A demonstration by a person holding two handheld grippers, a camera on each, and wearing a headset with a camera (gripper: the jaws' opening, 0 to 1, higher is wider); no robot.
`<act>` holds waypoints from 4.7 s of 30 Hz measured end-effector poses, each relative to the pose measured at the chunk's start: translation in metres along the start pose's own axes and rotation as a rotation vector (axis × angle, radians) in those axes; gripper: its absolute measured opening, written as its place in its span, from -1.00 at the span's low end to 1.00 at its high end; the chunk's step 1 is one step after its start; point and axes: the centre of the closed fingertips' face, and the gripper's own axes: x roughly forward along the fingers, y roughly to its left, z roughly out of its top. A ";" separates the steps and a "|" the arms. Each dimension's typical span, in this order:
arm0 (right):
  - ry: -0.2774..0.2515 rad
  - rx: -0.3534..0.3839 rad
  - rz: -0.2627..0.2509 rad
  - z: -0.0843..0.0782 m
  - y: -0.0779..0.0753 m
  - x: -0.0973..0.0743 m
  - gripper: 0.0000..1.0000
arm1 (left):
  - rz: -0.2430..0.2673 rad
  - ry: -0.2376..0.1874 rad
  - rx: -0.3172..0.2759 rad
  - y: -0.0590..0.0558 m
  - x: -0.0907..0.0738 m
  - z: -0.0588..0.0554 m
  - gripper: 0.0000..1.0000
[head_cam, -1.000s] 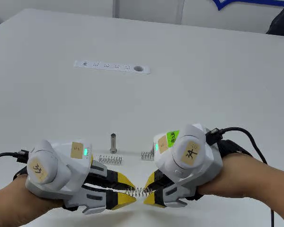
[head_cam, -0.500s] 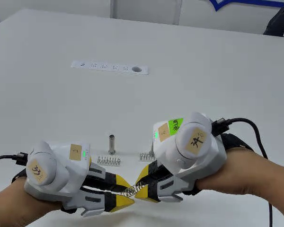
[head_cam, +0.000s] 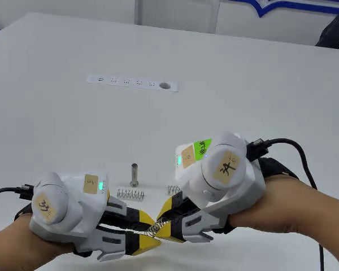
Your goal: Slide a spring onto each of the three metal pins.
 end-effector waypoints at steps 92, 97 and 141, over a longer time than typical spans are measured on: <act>0.351 0.163 -0.164 -0.118 -0.125 -0.073 -0.77 | 0.325 -0.129 -0.217 0.035 -0.074 -0.017 -0.29; 0.359 0.179 -0.147 -0.126 -0.123 -0.059 -0.76 | 0.324 -0.128 -0.223 0.035 -0.073 -0.019 -0.29; 0.253 0.129 -0.145 -0.089 -0.115 -0.030 -0.60 | 0.317 -0.141 -0.216 0.039 -0.073 -0.013 -0.30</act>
